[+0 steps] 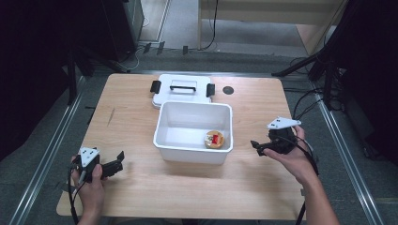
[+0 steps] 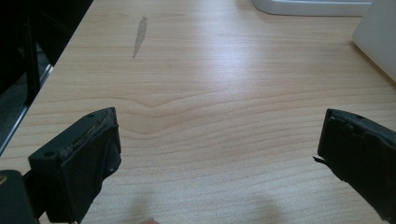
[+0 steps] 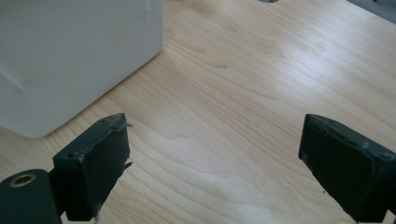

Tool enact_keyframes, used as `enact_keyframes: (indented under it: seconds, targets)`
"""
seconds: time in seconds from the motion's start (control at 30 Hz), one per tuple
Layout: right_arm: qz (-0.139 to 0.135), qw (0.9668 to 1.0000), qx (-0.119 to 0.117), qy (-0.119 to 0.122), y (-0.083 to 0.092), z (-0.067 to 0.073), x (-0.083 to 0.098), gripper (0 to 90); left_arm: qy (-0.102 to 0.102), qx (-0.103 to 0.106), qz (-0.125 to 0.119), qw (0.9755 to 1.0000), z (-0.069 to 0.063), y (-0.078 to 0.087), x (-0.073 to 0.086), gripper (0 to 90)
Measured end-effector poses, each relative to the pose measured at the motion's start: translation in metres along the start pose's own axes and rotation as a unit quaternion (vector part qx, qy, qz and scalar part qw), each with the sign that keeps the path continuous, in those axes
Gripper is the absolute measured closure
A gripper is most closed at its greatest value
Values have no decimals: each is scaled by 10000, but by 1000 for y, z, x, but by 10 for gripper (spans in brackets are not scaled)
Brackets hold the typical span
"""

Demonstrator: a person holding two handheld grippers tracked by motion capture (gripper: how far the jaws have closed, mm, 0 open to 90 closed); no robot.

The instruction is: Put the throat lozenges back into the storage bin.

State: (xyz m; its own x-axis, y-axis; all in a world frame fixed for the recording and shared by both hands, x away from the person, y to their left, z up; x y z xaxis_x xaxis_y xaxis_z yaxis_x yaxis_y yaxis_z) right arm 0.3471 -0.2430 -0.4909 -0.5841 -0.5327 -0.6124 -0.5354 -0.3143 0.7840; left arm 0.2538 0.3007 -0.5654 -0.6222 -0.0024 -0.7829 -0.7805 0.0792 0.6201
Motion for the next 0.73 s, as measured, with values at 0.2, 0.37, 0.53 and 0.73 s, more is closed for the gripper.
enact_keyframes:
  seconds: [0.2, 0.37, 0.53, 0.73]
  targets:
    - [-349, 9978, 160, -536, -9, -1, 30, 86, 0, 4, 5, 10000, 0, 0, 0, 0]
    - [-575, 9937, 359, -894, -10, -2, 54, 87, -1, -3, 11, 10000, 0, 0, 0, 0]
    - [-878, 9871, 507, -1237, -10, 0, 76, 93, 0, -4, 9, 10000, 0, 0, 0, 0]
    - [-1168, 9819, 506, -1405, -14, 2, 89, 106, 2, -17, 17, 10000, 0, 0, 0, 0]
Point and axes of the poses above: each handheld gripper's, and its own axes: y roughly backward along the jaws, x roughly out of its underside, z roughly to its left, the point moved 3 cm from there along -y, roughly forward along the jaws, and after that the axes turned 9 degrees about z, right-handed, at the moved point
